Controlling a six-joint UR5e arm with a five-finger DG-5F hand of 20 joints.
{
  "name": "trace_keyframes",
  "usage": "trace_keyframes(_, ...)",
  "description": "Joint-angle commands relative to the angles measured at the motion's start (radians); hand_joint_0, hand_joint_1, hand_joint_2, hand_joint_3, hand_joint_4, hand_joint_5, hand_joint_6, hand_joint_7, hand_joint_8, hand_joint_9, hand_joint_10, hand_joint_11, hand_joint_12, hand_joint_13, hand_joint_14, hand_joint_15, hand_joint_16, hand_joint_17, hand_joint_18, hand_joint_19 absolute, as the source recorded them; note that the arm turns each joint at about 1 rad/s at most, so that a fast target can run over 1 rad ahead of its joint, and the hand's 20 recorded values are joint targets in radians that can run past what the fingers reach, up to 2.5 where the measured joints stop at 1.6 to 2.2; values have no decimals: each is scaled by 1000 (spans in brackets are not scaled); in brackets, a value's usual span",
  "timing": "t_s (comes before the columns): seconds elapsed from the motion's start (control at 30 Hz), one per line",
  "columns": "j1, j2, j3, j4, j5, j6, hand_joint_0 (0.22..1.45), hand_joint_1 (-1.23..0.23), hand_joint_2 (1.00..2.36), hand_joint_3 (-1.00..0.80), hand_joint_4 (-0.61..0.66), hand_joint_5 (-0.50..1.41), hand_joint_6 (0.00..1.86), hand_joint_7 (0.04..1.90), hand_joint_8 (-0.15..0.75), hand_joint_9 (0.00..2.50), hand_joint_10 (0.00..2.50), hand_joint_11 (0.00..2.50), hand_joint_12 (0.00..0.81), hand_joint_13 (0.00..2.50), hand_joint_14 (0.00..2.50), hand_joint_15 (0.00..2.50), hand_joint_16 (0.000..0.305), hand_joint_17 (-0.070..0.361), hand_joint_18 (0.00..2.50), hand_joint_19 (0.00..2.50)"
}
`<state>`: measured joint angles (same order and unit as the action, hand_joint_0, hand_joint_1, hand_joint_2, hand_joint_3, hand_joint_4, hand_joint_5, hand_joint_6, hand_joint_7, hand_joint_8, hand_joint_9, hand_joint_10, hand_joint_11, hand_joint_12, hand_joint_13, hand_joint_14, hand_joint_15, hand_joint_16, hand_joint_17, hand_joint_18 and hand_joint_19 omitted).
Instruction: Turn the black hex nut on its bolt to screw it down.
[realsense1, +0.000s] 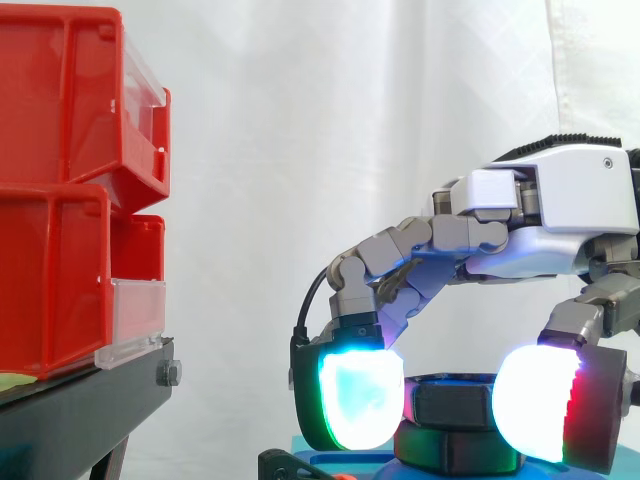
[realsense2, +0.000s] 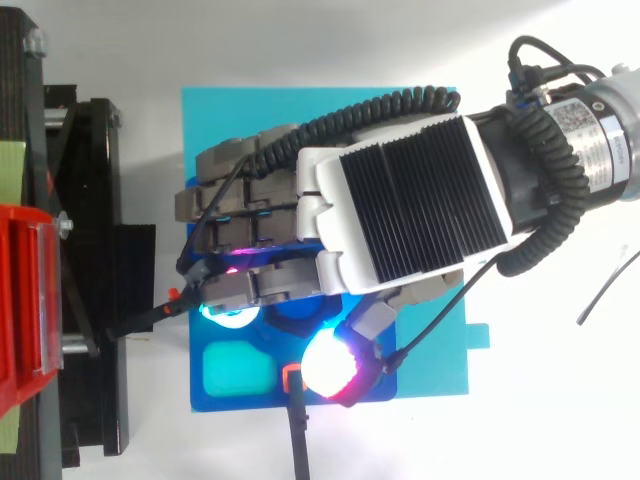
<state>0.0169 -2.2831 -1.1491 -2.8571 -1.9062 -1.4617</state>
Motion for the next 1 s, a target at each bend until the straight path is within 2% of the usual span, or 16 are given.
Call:
trace_keyframes(0.0, -8, 1, 0, -1, -19, 0, 451, -594, 1000, -500, 163, -92, 502, 1253, 234, 655, 5, 128, 321, 535, 9, 219, 54, 122, 422, 317)
trace_keyframes(0.4, -17, -1, 0, 1, -27, -3, 442, -600, 1000, -500, 174, -95, 510, 1232, 240, 659, 5, 131, 326, 547, 9, 218, 55, 123, 435, 309)
trace_keyframes(0.97, -25, 1, 0, 1, -30, -3, 428, -741, 1000, -500, 164, -126, 518, 1169, 233, 625, 5, 148, 327, 542, 9, 224, 57, 128, 435, 306)
